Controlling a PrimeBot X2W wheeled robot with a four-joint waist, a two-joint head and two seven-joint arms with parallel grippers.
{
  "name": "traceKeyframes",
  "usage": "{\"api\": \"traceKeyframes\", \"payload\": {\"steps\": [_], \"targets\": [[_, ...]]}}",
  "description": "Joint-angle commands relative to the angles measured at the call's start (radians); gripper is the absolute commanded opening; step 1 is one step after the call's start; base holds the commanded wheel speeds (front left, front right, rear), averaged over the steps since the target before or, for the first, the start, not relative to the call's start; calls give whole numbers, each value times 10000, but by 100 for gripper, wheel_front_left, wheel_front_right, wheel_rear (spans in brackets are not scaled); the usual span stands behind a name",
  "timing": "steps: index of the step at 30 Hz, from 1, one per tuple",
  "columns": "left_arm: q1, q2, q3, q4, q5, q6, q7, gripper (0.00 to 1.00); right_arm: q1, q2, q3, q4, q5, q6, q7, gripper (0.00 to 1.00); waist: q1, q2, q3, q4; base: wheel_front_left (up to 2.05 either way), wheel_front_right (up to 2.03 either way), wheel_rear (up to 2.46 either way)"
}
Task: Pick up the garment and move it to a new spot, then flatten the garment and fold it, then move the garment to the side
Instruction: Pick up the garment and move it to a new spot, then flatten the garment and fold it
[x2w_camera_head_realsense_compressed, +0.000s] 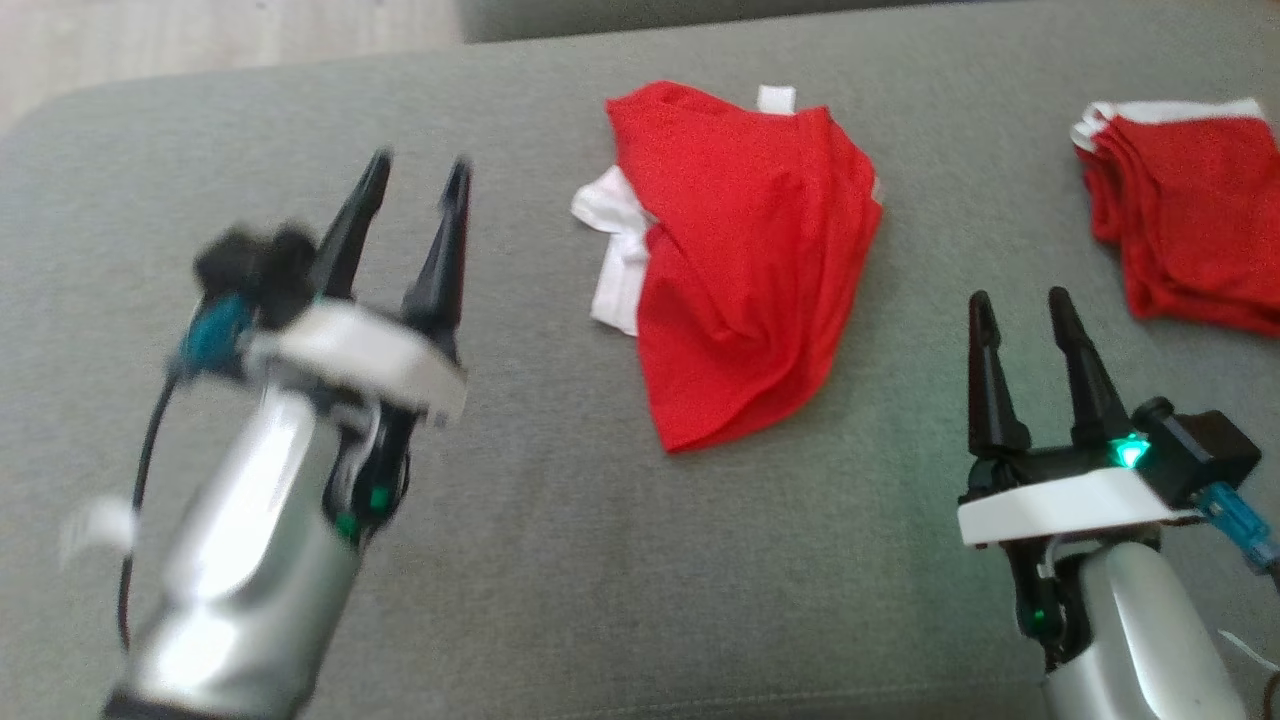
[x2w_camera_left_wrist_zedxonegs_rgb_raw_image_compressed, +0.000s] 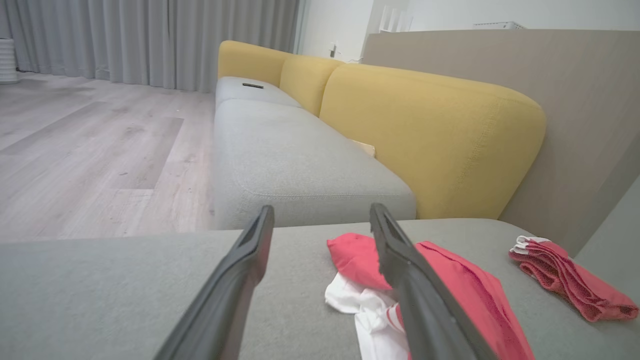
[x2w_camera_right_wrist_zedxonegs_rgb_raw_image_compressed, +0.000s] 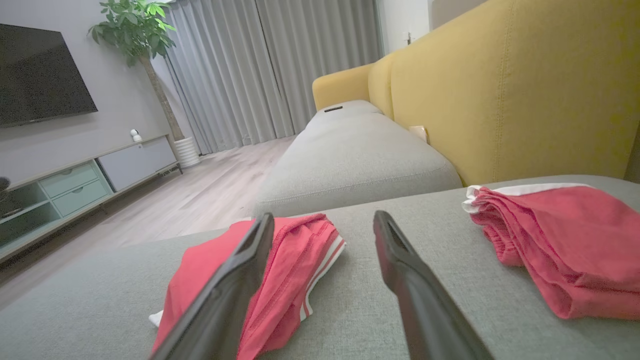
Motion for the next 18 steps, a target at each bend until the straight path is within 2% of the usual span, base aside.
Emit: {"api": "traceKeyframes", "payload": {"steps": [1,6,13,18], "targets": [[71,276,586,-604,189,-78,-57,100,-25,-30,138,-285,-141,-9,-105,100,0,0,-249,278,0,0,0],[1998,251,1467,-1779,1079,-234,-58,100,248,-30,-11,-263,-251,-9,-105,100,0,0,-556,564,0,0,0],[4080,-825,2758,-2821,1828,-365,-58,100,580,-29,-79,-199,-285,-9,-105,100,0,0,-860,654,0,0,0],[4364,-1239,3170,-2919,2333,-704,-58,100,612,-29,-105,-194,-337,-9,-105,100,0,0,-815,755,0,0,0]]}}
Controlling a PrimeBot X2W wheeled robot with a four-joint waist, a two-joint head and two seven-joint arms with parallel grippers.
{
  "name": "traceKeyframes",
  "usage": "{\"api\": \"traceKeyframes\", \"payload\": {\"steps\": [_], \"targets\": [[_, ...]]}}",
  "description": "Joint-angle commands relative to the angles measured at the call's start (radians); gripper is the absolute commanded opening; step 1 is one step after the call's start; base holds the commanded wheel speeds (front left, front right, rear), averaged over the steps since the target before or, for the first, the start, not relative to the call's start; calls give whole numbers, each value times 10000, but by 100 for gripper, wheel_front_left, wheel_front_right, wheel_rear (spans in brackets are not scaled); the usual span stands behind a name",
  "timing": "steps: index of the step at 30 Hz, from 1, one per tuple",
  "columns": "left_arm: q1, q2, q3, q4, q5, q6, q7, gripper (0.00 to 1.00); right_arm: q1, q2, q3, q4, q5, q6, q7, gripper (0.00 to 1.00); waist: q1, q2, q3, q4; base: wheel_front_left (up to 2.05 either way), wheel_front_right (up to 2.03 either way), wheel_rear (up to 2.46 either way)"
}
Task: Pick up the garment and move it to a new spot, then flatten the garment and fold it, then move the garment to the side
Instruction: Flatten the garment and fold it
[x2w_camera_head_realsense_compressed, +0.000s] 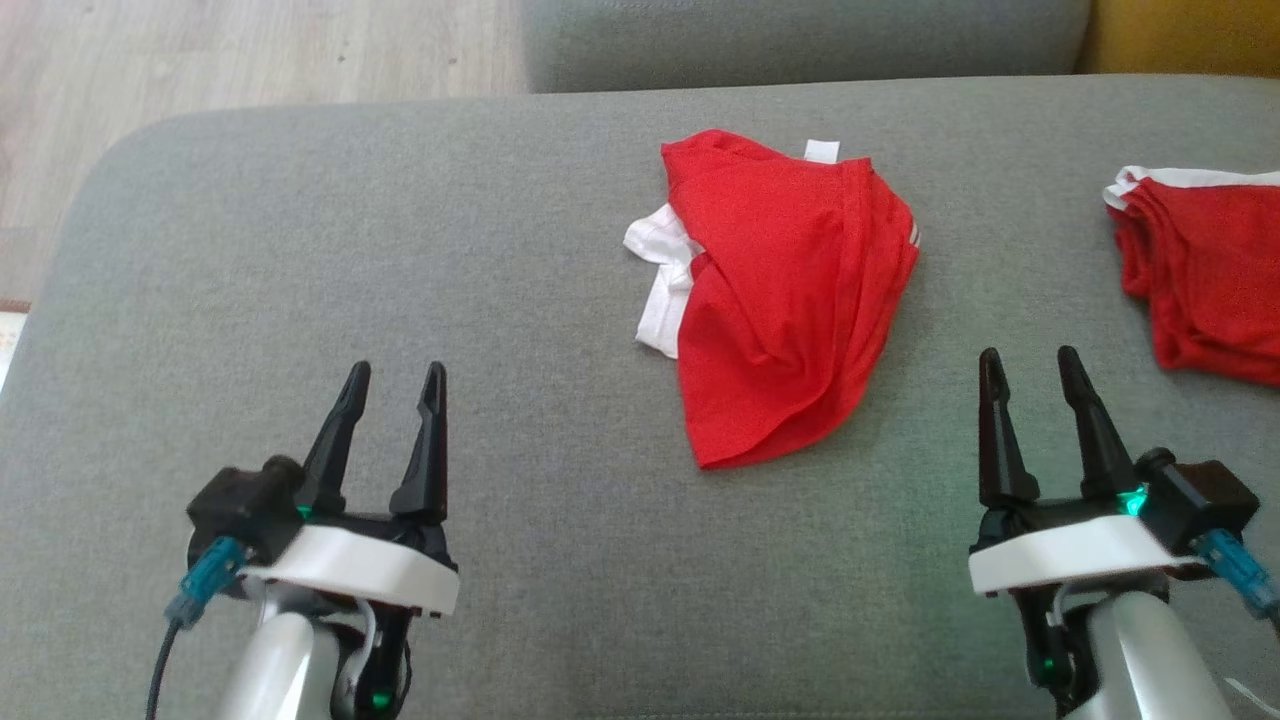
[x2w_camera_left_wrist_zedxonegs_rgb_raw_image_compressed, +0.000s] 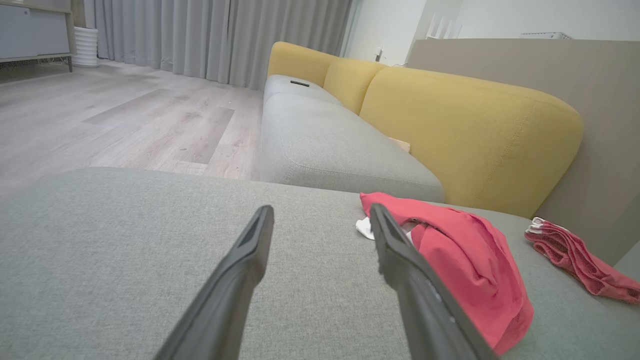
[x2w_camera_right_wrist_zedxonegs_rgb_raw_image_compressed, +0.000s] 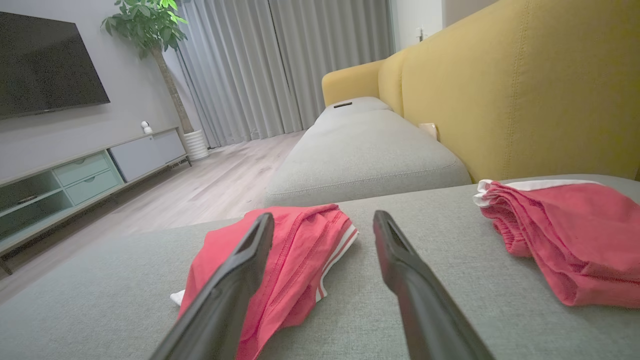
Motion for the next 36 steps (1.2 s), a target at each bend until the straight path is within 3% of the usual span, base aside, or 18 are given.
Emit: {"api": "traceKeyframes", "payload": {"steps": [1,6,15,24,30,31,32,36], "targets": [[-478,-34,439,-360,154,-104,-58,100,-197,-33,287,-298,-87,-9,-105,100,1,-1,46,54,0,0,0],[-669,-176,585,-210,381,-326,-58,100,-189,-33,884,-146,-136,-9,-105,100,1,-1,148,259,0,0,0],[-738,-269,457,167,392,-503,-58,100,-1097,-33,3228,1457,-1027,-9,811,100,1,-1,565,794,0,0,0],[-965,-277,133,166,-86,-489,-59,100,-2363,-33,3462,3570,-1554,-9,1806,100,1,-1,922,1536,0,0,0],[-876,-278,219,168,-162,-433,-59,100,-2631,-33,3677,4567,-1614,-9,2691,100,1,-1,930,1593,0,0,0],[-866,-278,256,170,-166,-419,-59,100,-2671,-33,3682,4642,-1601,-9,2747,43,1,-1,926,1550,0,0,0],[-861,-278,302,174,-168,-406,-59,100,-2707,-33,3676,4697,-1601,-9,2761,0,1,-1,917,1493,0,0,0],[-897,-278,413,168,-178,-393,-59,100,-2752,-33,3372,4787,-1689,-9,2525,0,1,-1,840,1193,0,0,0]]}}
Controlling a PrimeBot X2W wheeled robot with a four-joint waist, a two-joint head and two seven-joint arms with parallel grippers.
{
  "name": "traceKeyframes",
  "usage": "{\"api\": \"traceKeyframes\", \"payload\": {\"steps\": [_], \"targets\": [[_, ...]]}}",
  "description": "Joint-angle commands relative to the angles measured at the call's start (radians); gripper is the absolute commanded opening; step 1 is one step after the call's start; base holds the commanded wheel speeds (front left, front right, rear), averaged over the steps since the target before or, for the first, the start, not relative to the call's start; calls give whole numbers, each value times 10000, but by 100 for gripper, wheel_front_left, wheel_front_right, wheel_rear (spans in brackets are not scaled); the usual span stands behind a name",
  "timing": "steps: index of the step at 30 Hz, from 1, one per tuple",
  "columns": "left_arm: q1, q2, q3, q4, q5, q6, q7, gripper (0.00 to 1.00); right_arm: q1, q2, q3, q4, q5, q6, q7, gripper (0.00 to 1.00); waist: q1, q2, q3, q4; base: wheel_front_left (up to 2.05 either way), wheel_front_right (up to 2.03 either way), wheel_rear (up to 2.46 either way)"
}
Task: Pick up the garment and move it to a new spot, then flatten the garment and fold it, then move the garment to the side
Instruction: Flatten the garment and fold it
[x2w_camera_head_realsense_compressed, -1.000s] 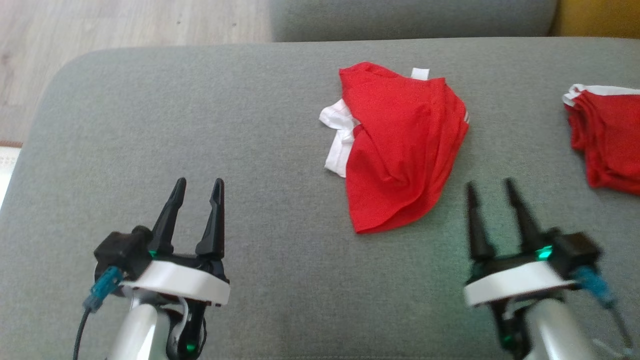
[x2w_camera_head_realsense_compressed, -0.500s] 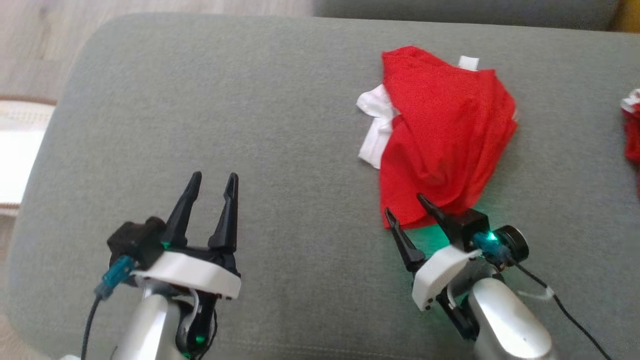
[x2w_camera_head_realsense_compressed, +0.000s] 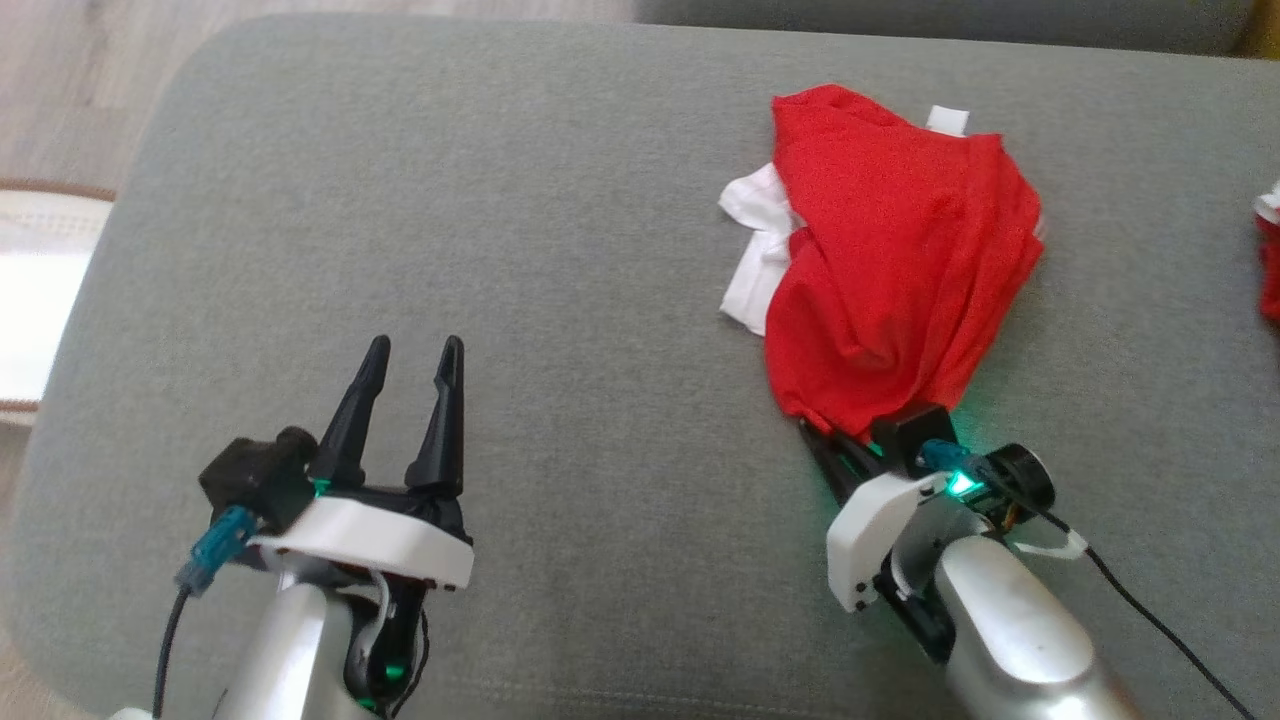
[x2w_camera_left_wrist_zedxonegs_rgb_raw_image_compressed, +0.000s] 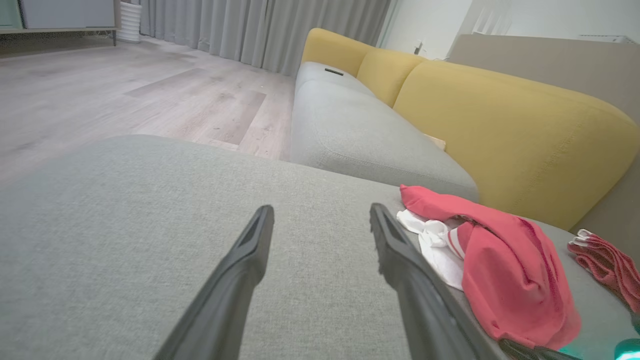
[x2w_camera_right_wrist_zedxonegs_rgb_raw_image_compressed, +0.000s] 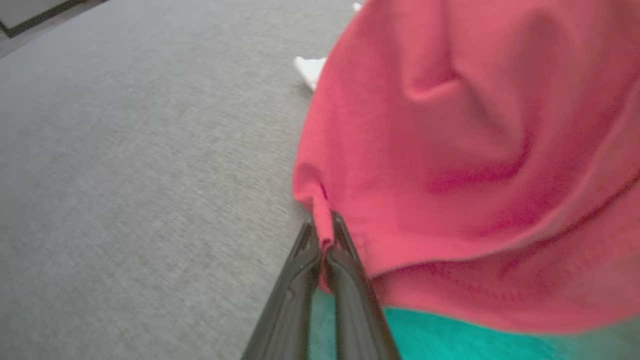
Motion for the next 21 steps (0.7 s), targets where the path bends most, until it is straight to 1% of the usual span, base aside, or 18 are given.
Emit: {"api": "traceKeyframes", "payload": {"steps": [1,4,7,12,14,17,21], "targets": [[-285,34,406,-343,-35,22,-59,100,59,-3,-83,19,-159,-9,-148,0,0,0,-85,-220,0,0,0],[-275,34,451,-341,-37,19,-59,100,140,-3,-942,-34,-379,-9,-530,0,0,0,-199,-528,0,0,0],[-217,34,484,-359,-46,27,-59,100,295,-3,-2300,-257,-903,-9,-869,0,0,0,-333,-857,0,0,0],[-90,34,524,-381,-84,55,-59,100,780,-17,-4763,-1193,-1842,-9,-1011,0,0,0,-556,-1344,0,0,0],[-53,34,512,-395,-99,68,-59,100,988,-15,-5535,-1655,-2142,-9,-923,0,0,0,-615,-1491,0,0,0],[-44,34,463,-417,-115,83,-59,100,1269,-10,-6324,-2243,-2402,-9,-709,0,0,0,-646,-1654,0,0,0],[-94,34,388,-421,-121,87,-59,100,1608,-6,-6820,-2547,-2350,-9,-341,0,0,0,-625,-1740,0,0,0]]}}
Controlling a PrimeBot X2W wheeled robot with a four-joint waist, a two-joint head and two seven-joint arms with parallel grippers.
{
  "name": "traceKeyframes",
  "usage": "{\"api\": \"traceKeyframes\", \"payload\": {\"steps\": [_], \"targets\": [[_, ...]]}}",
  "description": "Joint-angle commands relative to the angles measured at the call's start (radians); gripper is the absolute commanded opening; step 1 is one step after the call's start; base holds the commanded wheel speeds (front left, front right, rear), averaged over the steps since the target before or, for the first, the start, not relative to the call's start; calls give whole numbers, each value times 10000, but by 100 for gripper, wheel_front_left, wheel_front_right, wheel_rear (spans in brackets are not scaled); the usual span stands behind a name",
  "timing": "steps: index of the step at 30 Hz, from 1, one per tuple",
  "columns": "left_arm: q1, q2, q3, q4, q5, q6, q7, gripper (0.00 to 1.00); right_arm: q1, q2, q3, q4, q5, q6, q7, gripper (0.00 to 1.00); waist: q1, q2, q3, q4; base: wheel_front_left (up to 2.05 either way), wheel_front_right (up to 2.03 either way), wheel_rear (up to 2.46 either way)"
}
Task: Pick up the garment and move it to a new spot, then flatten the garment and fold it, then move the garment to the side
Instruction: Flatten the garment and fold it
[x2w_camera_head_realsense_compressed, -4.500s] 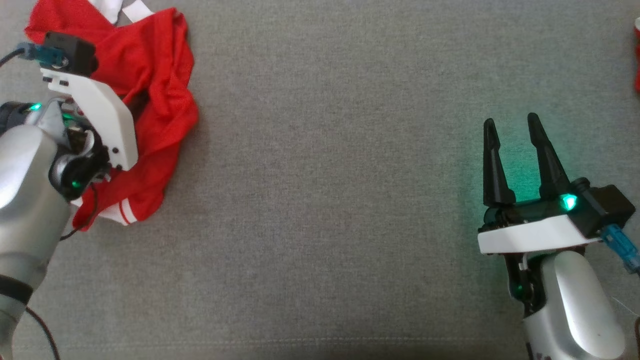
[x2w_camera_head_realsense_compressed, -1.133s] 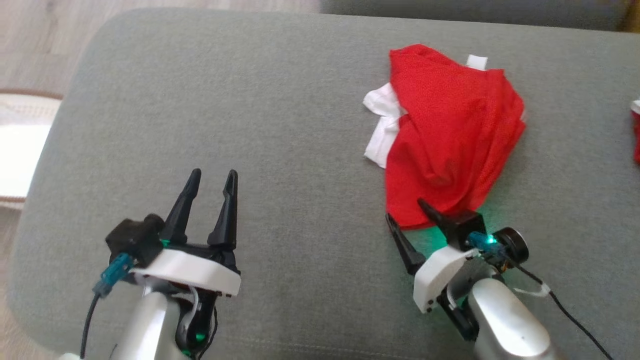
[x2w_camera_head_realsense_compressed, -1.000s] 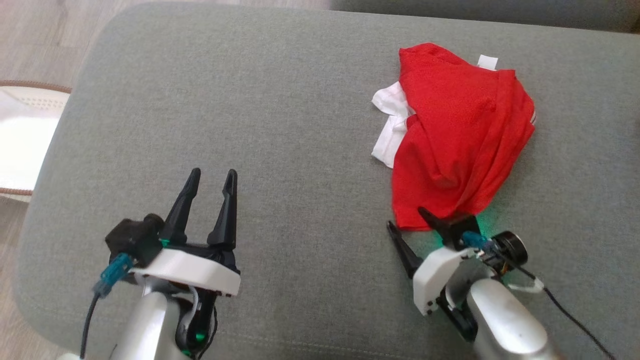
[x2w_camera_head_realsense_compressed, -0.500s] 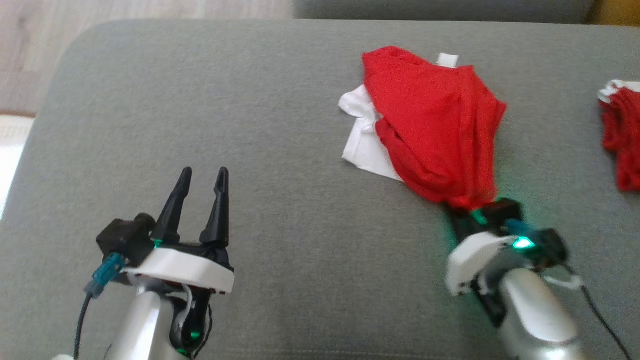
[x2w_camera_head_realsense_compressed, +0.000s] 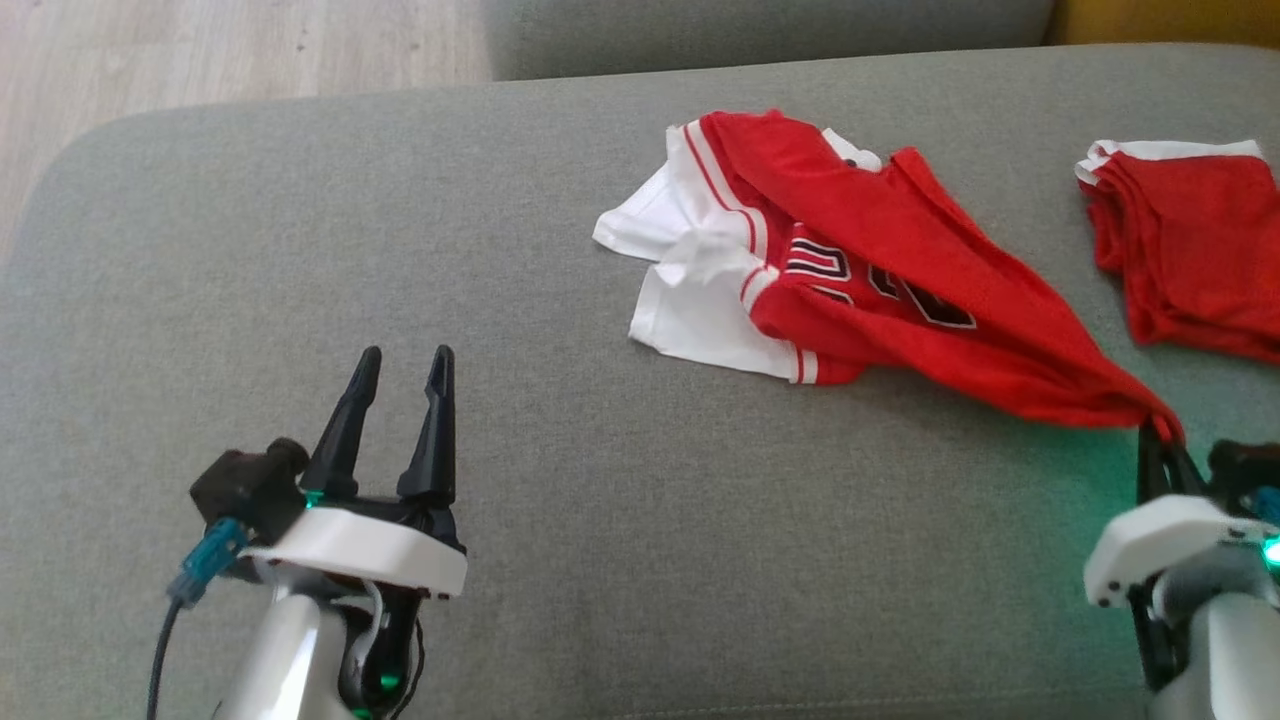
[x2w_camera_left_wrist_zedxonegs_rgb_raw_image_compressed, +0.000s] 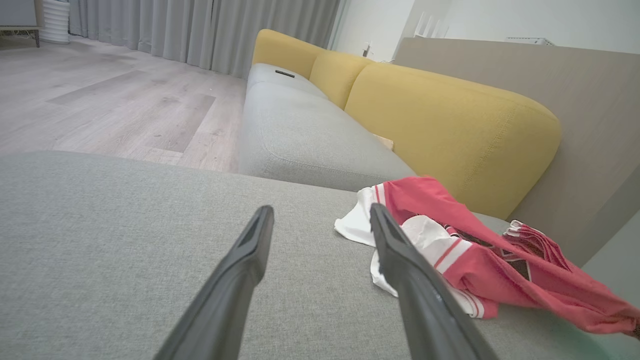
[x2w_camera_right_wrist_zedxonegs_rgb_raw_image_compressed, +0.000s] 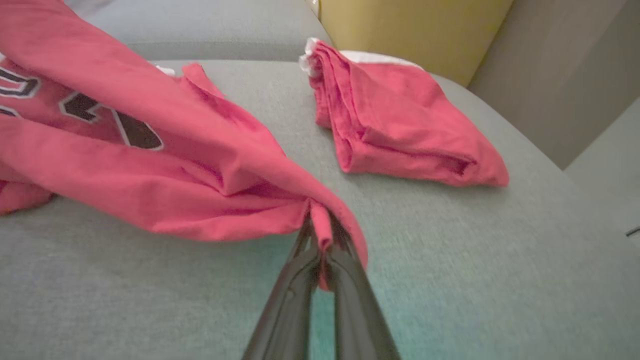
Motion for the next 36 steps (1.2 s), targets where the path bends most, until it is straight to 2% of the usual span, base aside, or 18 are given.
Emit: {"api": "traceKeyframes", "payload": {"steps": [1,2,3,8,18,23,30,36], "targets": [[-314,45,260,-334,-33,48,-59,100,-45,-44,121,-377,113,-9,81,0,0,-1,23,-27,0,0,0],[-320,45,258,-331,-29,44,-59,100,-12,-44,125,-392,250,-9,88,29,0,-1,33,-38,0,0,0],[-325,45,256,-325,-23,39,-59,100,2,-44,141,-424,431,-9,29,100,0,-1,41,-46,0,0,0],[-306,45,268,-284,-4,21,-59,100,97,-43,713,-704,993,-9,-382,100,0,-1,4,-64,0,0,0],[-176,45,323,-329,35,-10,-59,100,833,-42,3604,-2423,2715,-9,-1381,100,0,-1,-297,-8,0,0,0],[-149,45,175,-400,24,-25,-59,100,1254,-42,4690,-2757,3189,-9,-1807,100,0,-1,-337,219,0,0,0],[6,45,173,-419,57,-33,-59,100,1217,-42,4855,-2659,3270,-9,-2095,100,0,-1,-293,489,0,0,0],[-40,45,-48,-415,57,-44,-59,100,542,-42,4823,-2607,2876,-9,-2105,100,0,-1,24,723,0,0,0]]}}
